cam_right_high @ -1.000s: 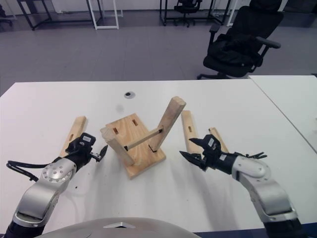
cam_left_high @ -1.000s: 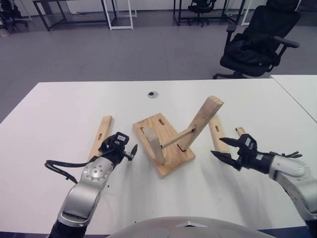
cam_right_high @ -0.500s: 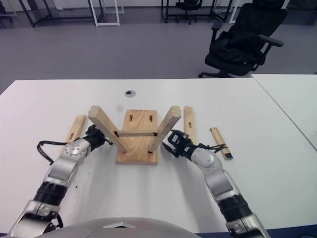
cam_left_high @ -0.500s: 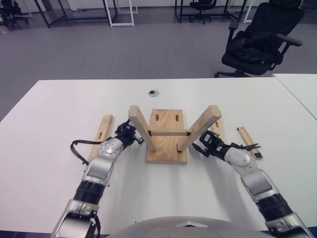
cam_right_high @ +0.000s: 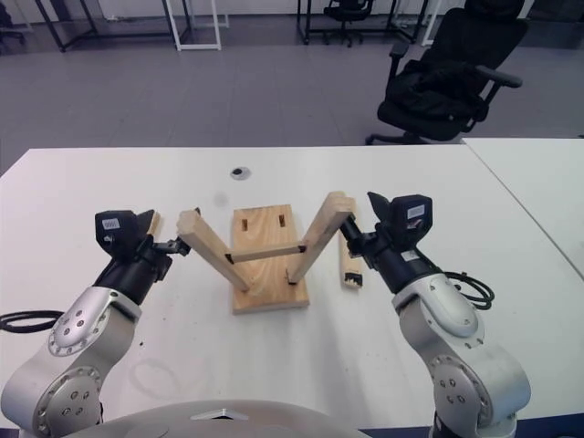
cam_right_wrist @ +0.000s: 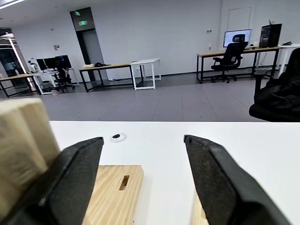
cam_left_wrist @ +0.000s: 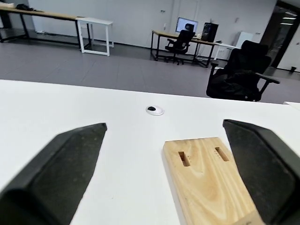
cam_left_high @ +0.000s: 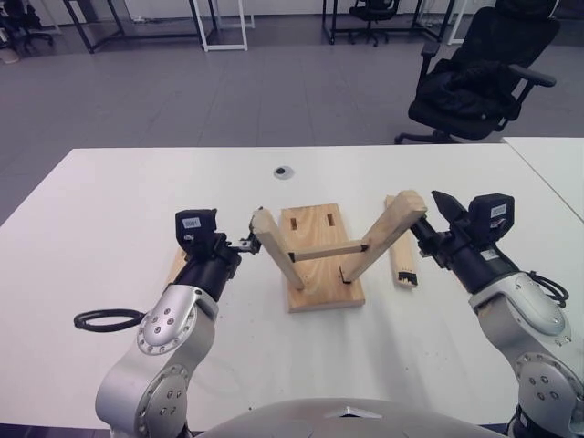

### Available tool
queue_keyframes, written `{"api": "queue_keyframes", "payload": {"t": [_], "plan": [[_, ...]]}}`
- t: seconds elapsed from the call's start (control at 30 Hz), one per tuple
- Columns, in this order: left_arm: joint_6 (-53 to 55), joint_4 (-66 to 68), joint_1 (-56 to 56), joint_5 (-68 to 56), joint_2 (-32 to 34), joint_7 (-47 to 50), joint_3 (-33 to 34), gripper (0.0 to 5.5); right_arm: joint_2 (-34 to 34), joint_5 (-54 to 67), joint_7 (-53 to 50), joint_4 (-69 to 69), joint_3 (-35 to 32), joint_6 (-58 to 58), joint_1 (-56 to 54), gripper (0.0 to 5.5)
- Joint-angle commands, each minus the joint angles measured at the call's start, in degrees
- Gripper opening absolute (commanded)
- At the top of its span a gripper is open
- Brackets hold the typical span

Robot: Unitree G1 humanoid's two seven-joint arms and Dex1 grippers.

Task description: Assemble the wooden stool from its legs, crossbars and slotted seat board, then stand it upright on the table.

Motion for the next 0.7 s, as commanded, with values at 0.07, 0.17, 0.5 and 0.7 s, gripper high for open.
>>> {"api": "queue_keyframes", "payload": {"t": [0.07,0.17,0.5,0.7], "plan": [[4.4,0.54,-3.07,3.65,-3.56,6.12,-5.25,4.58,-5.27,-1.34,0.62,-2.42,5.64,2.81,-4.35,3.23],[6.53,1.8,-7.59,6.97,-1.75,7.01,-10.39,4.58,-10.25,-6.9,-0.89,-1.58,12.1,7.52,-6.2,3.23],[6.91,7.39,-14.45,12.43,-0.09,3.5,-18.15,4.58,-9.96,-16.76,1.63,-2.48,20.69,6.4,-13.53,3.23],[5.05,8.95,-14.7,14.97,2.34,2.02,-15.49,4.58,-3.99,-16.79,2.53,5.52,14.22,7.68,-8.2,3.23]]}}
